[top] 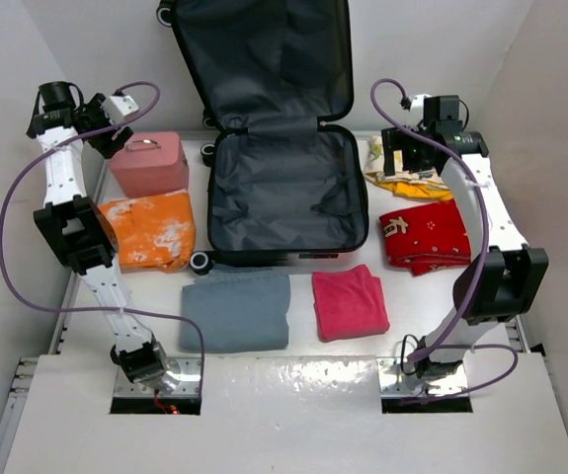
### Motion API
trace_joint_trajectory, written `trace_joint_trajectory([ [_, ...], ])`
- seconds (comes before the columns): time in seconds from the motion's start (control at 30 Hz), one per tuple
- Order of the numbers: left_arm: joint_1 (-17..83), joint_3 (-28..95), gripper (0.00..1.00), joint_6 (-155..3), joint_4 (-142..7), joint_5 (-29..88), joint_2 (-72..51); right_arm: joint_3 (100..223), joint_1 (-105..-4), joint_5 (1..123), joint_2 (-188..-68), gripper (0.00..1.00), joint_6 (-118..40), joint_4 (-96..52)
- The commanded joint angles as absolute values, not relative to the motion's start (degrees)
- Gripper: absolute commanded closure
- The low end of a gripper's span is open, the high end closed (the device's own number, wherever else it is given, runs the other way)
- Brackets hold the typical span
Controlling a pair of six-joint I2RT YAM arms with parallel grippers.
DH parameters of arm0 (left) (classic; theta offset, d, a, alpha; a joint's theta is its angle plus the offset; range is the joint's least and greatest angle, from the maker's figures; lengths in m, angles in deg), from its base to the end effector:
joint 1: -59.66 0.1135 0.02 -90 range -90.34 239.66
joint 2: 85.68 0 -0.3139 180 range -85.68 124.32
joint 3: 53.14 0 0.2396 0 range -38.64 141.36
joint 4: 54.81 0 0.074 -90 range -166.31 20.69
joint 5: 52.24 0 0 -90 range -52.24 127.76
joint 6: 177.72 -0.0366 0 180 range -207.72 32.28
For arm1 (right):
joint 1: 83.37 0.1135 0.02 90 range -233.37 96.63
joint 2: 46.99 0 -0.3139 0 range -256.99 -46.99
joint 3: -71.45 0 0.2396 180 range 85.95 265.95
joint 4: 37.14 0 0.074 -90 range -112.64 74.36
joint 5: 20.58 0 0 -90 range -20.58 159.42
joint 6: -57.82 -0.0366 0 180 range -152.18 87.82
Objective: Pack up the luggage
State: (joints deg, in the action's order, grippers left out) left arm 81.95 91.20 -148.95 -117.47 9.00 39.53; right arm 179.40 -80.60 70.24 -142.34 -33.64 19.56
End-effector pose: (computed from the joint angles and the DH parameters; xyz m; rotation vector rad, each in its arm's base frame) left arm 0.4733 0.1750 0.3754 0.9676 2.0059 0.2096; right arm 0.3621 0.0170 0.4013 -0.0197 2.3404 0.0198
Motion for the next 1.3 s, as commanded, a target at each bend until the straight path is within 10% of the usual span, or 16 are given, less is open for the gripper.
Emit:
trace_joint_trajectory([
  [0.0,82.6,92.1,0.25,-153.4,-117.0,3.0,40.1,180.8,-79.9,69.9,-142.7,0.06,-32.8,18.0],
  [0.83,77.5,90.4,0.51,-151.4,-117.4,-2.8,45.2,180.6,-79.9,71.4,-143.3,0.06,-32.4,17.7],
  [0.97,76.4,90.4,0.63,-150.3,-115.5,-1.4,46.5,180.7,-79.9,71.6,-143.6,0.06,-32.6,17.7],
  [1.07,76.4,91.0,1.00,-148.9,-114.0,0.3,47.1,180.6,-80.0,71.8,-143.4,0.06,-32.7,17.6],
  [1.27,77.7,91.0,1.00,-138.5,-107.3,0.1,41.3,180.5,-79.9,71.5,-143.1,0.06,-32.6,17.5],
])
